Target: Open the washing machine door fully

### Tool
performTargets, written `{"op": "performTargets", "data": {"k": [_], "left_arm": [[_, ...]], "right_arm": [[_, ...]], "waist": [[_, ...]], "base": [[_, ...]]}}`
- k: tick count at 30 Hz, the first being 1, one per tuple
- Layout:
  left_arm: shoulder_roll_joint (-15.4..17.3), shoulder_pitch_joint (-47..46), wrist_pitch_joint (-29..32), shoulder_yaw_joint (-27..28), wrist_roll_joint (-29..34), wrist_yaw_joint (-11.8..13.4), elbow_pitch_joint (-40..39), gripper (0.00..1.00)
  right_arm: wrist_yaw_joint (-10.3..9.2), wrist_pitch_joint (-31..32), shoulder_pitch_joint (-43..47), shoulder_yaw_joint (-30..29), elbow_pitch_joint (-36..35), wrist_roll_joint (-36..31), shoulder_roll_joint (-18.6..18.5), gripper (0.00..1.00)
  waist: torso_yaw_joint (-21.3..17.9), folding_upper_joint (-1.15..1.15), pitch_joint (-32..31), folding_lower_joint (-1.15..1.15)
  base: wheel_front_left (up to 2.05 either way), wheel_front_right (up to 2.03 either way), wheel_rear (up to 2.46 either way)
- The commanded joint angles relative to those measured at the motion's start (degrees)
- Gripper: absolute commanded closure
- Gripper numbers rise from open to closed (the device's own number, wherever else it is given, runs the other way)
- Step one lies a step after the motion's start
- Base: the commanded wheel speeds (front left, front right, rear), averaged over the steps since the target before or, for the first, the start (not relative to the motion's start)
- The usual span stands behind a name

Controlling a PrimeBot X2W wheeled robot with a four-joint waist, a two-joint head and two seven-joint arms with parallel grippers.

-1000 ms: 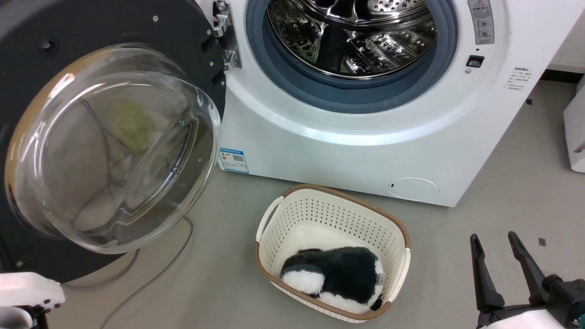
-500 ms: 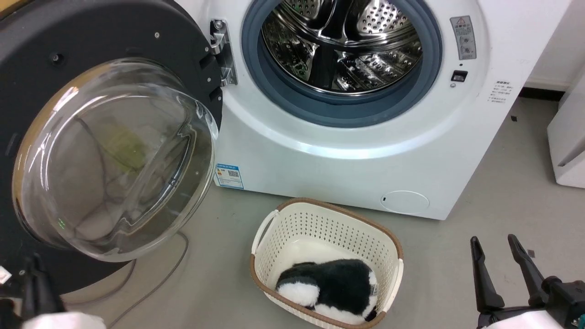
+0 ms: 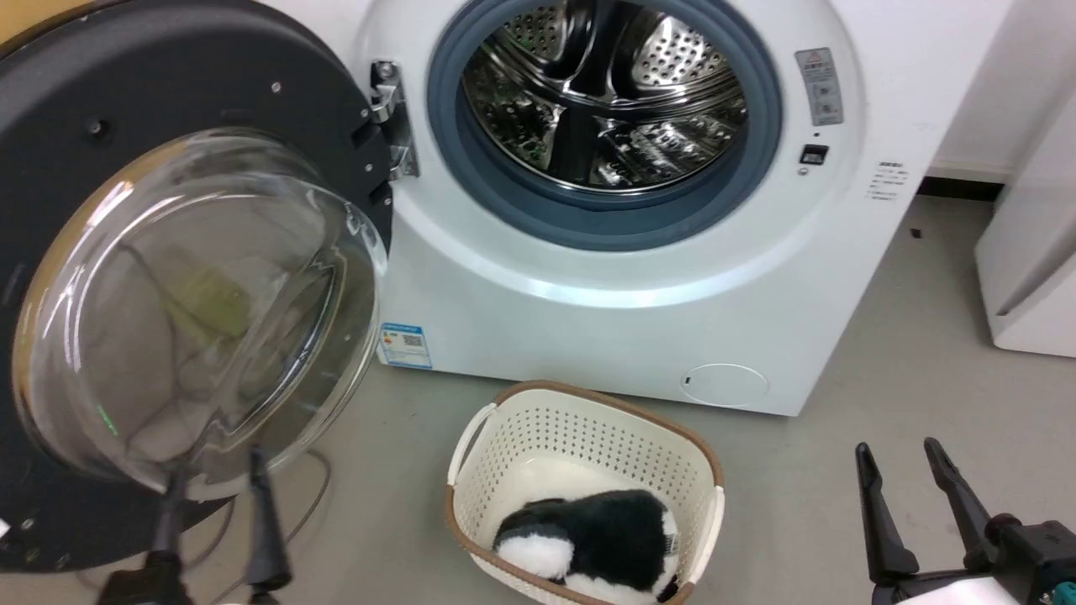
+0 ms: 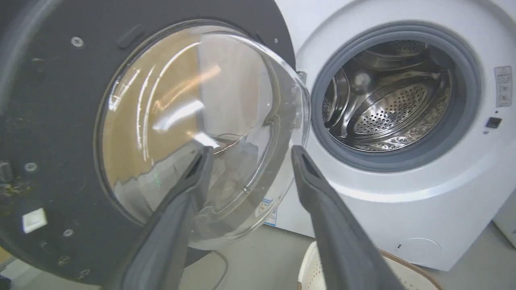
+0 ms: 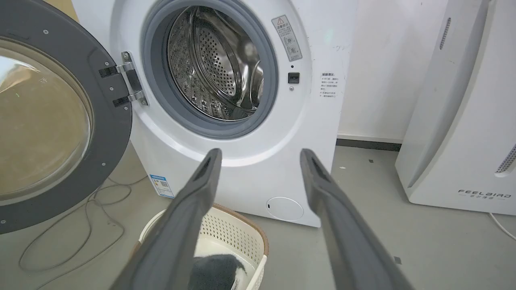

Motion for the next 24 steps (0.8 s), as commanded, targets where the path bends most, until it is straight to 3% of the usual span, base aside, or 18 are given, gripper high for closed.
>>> {"op": "performTargets", "data": {"k": [1, 11, 24], "left_arm": [[-0.1, 0.3, 0.8, -1.2, 0.9, -0.4, -0.7, 0.00], [-0.3, -4.0, 6.2, -8.5, 4.2, -2.4, 1.1, 0.00], [0.1, -6.3, 8.0, -10.6, 5.1, -2.5, 6.3, 0.00]], "right_arm": [[0.30, 0.0, 0.7, 0.2, -0.2, -0.6, 0.2, 0.00], [0.30, 0.8, 1.0, 0.8, -1.0, -1.8, 0.2, 0.00], [0.30, 1.3, 1.1, 1.6, -0.8, -2.0, 0.2, 0.00]], "waist": [[-0.9, 0.00, -0.5, 0.00], [-6.4, 0.00, -1.0, 0.00], [-9.7, 0.00, 0.0, 0.00]], "base": [[0.00, 0.00, 0.00], [0.00, 0.00, 0.00], [0.00, 0.00, 0.00]]}}
